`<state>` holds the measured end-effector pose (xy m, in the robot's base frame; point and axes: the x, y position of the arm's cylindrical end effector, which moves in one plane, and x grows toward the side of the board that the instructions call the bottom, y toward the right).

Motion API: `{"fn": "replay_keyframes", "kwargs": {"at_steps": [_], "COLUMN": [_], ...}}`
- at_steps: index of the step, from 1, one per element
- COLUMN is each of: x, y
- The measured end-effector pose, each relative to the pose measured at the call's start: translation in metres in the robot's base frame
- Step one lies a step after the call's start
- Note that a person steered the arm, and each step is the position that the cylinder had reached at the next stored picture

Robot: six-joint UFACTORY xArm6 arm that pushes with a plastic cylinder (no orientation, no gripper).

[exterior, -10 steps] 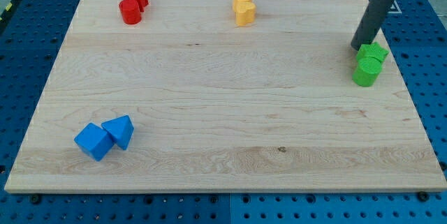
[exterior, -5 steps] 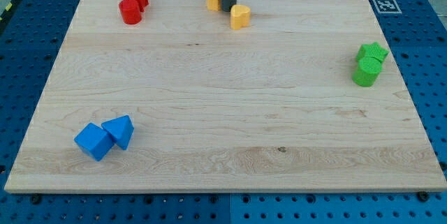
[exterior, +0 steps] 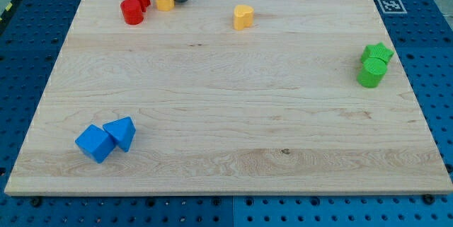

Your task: Push the yellow blocks into the red blocks

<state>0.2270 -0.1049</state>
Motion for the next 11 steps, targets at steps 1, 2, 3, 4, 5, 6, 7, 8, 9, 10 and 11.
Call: {"fn": "replay_keyframes", "kwargs": {"at_steps": [1,2,3,4,5,6,7,8,9,10,11], "x": [-0.003,-0.003,0.000,0.027,0.068,0.076,0.067,0.065,0.064,0.050,0.044], "y": [0.007,0.056,0.134,0.202,0.223,0.184,0.103,0.061,0.061,0.066,0.056]}}
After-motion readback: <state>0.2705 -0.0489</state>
